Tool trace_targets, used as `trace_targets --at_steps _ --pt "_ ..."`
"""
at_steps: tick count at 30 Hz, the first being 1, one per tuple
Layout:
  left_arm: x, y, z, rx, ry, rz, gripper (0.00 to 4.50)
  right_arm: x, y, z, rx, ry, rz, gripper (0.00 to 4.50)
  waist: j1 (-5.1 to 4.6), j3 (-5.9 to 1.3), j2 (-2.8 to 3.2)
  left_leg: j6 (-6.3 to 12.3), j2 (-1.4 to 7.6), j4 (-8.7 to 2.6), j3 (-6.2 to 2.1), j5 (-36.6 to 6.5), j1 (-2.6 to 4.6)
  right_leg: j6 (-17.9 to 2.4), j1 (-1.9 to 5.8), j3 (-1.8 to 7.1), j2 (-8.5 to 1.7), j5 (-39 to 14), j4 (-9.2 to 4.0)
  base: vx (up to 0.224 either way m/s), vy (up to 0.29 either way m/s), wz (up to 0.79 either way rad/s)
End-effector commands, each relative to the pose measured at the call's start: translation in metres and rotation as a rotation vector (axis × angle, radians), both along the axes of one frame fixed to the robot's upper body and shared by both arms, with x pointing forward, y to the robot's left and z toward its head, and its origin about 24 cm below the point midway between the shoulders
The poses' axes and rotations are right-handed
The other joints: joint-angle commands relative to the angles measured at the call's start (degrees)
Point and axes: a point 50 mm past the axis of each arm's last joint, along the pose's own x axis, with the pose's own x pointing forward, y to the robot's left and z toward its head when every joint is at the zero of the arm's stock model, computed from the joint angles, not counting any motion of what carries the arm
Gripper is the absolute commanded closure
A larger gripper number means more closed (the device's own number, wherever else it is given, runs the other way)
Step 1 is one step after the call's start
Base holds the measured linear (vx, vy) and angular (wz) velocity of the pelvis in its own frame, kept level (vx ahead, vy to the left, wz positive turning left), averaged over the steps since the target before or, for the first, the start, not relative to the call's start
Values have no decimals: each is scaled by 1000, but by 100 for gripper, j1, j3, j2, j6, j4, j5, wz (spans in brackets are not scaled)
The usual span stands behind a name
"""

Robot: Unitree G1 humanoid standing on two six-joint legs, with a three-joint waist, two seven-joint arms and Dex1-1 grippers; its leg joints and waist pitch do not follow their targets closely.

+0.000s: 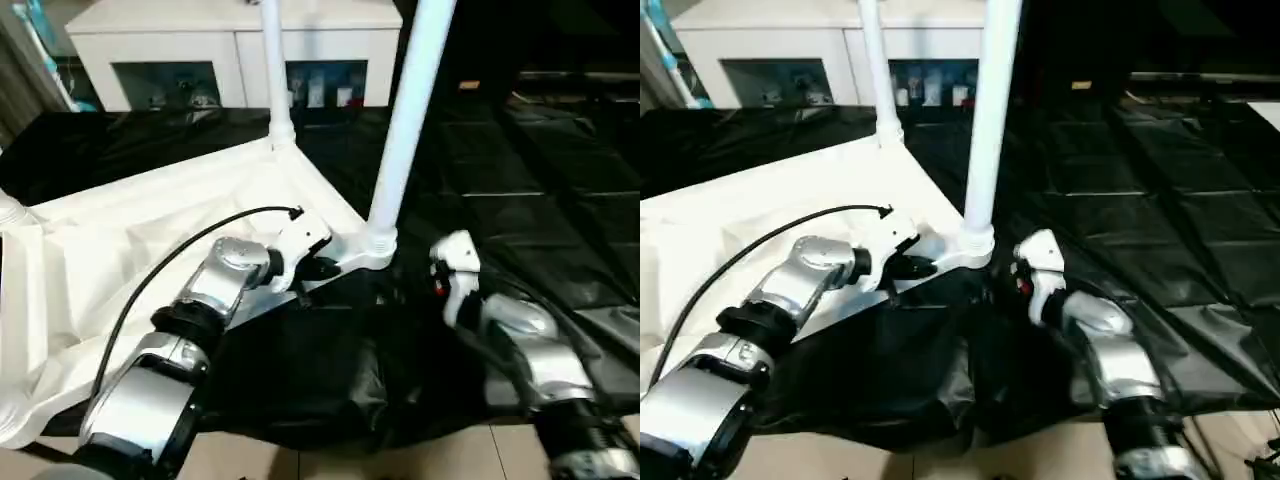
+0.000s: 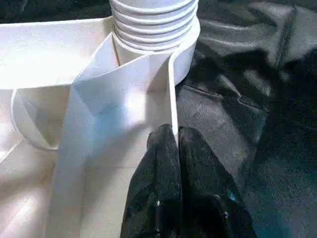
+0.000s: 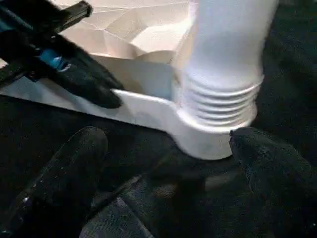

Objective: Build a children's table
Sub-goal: Rotate leg to tighten

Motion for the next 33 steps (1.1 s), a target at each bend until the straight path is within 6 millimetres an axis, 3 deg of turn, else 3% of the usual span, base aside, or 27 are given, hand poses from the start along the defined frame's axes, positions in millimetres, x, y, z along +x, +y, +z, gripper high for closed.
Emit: trace_targets --at_steps 1,7,11,17,23,28,33 --pt "-14 13 -26 105 93 -40 450 5 -5 10 -3 -33 -12 15 45 -388 -76 669 135 -308 -17 -730 -100 -1237 390 244 -236 -1171 -356 0 0 0" --pt "-24 21 -25 105 76 -176 450 -1 -20 18 -67 -30 88 15 65 -419 -61 805 152 -273 -8 -560 -108 -1335 394 239 -221 -754 -286 0 0 0" --pt "-28 23 -24 102 63 -219 450 -10 -18 20 -62 -15 186 15 94 -420 -63 866 167 -267 -7 -595 -112 -1309 393 229 -232 -827 -289 0 0 0" --pt "-39 30 -19 106 38 -316 450 -19 -7 21 -51 21 348 15 141 -424 -83 795 199 -280 -6 -614 -104 -1281 366 237 -238 -956 -277 0 0 0" --pt "-45 30 -16 104 31 -360 450 -8 -4 21 -86 -23 300 15 171 -429 -81 626 191 -285 -6 -546 -89 -1259 340 253 -248 -991 -254 0 0 0" --pt "-50 29 -13 101 38 -384 450 -6 1 24 -74 -24 339 15 187 -447 -82 760 184 -247 0 -297 -99 -1341 347 255 -226 -558 -193 0 0 0" --pt "-51 27 -13 103 40 -389 450 -3 8 21 -83 -30 370 15 181 -430 -63 666 179 -255 1 -558 -101 -1286 340 250 -239 -970 -241 0 0 0"
